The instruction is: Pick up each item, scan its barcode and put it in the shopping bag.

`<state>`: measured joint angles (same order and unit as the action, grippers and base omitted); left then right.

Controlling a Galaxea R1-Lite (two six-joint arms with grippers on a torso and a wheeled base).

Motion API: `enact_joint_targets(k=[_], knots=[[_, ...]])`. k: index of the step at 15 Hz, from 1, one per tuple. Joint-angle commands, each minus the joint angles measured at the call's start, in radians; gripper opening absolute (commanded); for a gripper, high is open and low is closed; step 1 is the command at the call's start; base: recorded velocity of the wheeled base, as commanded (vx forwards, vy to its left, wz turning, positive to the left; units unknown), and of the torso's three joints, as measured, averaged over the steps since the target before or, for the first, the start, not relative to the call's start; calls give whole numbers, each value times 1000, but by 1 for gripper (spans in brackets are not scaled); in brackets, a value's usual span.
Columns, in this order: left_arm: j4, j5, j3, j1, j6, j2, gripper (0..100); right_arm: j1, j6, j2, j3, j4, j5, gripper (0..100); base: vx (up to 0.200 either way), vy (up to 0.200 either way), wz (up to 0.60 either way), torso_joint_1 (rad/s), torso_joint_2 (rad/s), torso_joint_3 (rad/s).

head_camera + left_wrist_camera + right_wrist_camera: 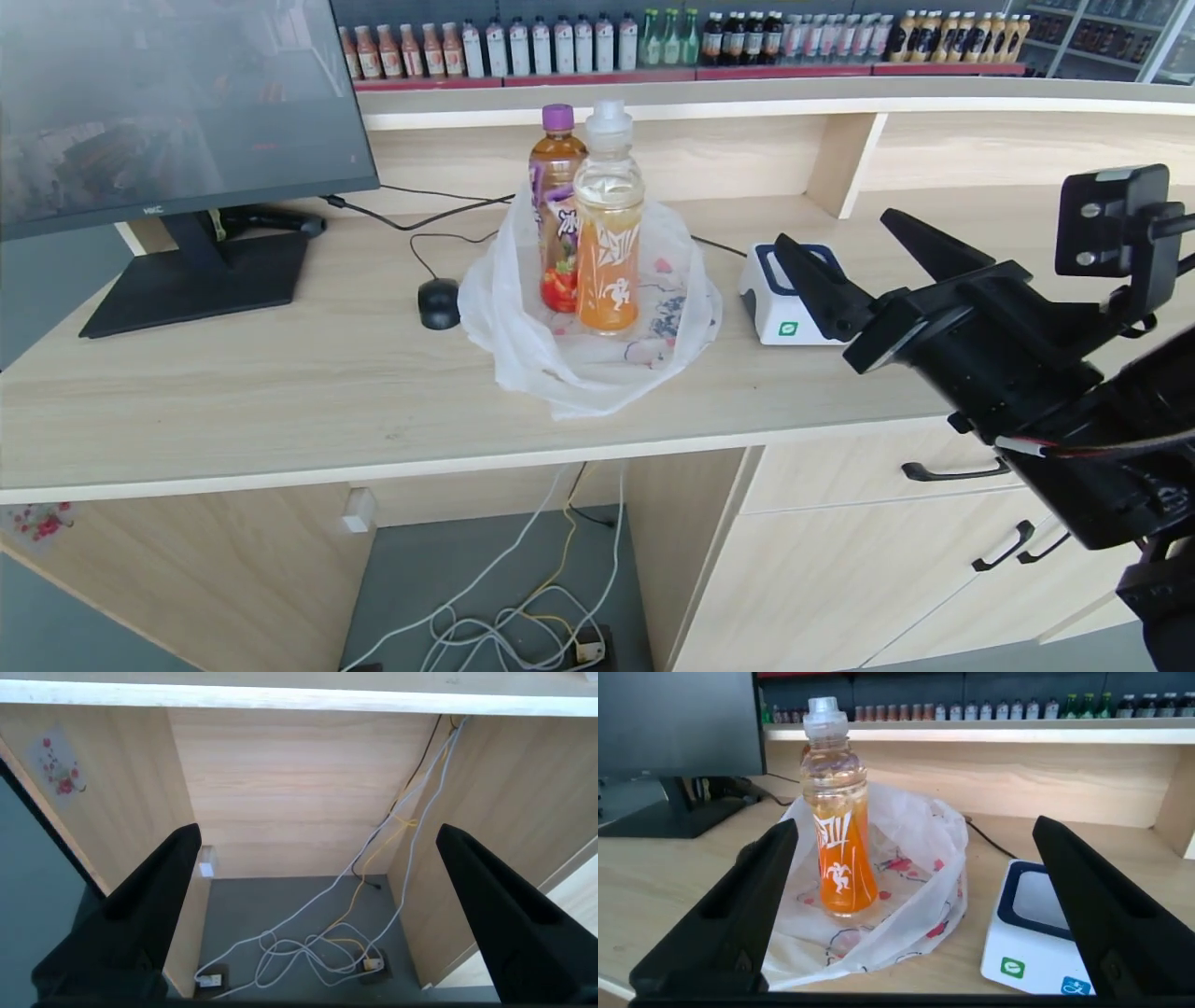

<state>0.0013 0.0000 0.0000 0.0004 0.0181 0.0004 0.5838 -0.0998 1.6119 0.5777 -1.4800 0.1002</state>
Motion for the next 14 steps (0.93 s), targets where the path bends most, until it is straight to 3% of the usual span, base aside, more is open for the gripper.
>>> enact_joint_targets(k=[1,14], knots=[[0,0,0,0,-1,1,100,1,-1,26,7,-3,-1,100,0,-200,0,12,12,2],[0,0,0,0,-9,0,100,2,2,75,51,-5,-2,100,0,-200,0,2,3,1]])
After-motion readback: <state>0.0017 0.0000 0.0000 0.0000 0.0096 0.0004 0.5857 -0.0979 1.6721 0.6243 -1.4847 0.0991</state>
